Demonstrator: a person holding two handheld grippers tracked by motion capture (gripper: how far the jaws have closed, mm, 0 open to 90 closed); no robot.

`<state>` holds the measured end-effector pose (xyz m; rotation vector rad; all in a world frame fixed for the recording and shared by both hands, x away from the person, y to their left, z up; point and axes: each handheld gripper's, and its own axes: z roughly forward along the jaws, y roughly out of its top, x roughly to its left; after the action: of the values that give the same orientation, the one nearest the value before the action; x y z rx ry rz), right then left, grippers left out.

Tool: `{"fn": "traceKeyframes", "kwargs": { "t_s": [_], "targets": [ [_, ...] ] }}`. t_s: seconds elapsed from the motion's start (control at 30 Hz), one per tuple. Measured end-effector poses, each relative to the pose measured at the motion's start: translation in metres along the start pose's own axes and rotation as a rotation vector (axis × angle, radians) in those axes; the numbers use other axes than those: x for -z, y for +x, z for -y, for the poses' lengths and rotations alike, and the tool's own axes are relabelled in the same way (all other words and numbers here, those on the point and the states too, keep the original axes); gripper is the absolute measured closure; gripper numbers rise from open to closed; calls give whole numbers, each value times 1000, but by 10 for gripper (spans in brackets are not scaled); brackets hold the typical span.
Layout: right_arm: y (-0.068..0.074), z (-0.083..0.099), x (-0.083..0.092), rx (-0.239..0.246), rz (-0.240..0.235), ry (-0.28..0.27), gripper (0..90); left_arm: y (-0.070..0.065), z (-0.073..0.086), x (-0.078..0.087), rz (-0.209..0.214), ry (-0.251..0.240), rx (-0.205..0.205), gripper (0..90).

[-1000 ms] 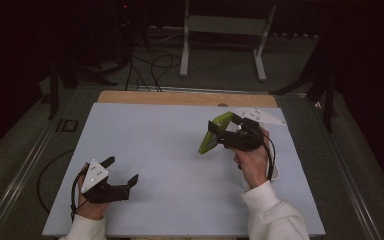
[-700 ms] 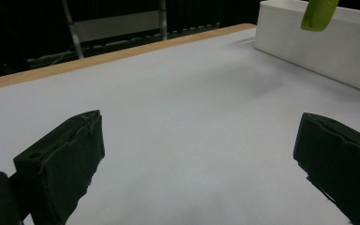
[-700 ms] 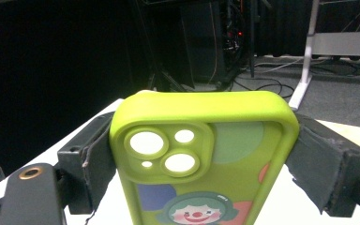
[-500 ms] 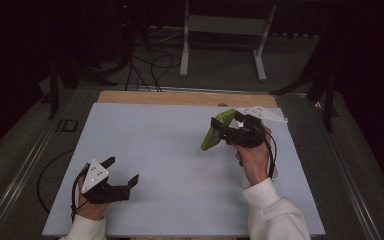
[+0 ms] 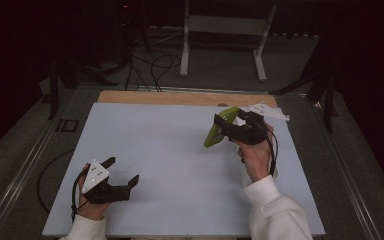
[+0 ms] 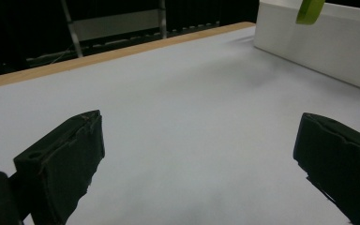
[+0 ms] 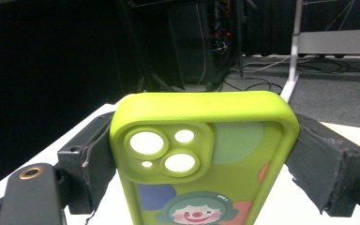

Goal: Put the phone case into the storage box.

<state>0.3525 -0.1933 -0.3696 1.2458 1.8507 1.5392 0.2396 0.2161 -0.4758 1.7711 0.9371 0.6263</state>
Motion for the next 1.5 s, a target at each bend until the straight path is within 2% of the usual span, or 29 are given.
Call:
{"fn": "traceKeyframes", "kwargs": {
  "t_s": [0.77, 1.5],
  "targets": [
    [-13, -2, -6, 3, 57, -3, 158, 0, 0, -1, 5, 0, 7, 25],
    [-25, -12, -6, -3, 108, -23, 158, -1, 0, -1, 7, 0, 1, 25]
  ]
}}
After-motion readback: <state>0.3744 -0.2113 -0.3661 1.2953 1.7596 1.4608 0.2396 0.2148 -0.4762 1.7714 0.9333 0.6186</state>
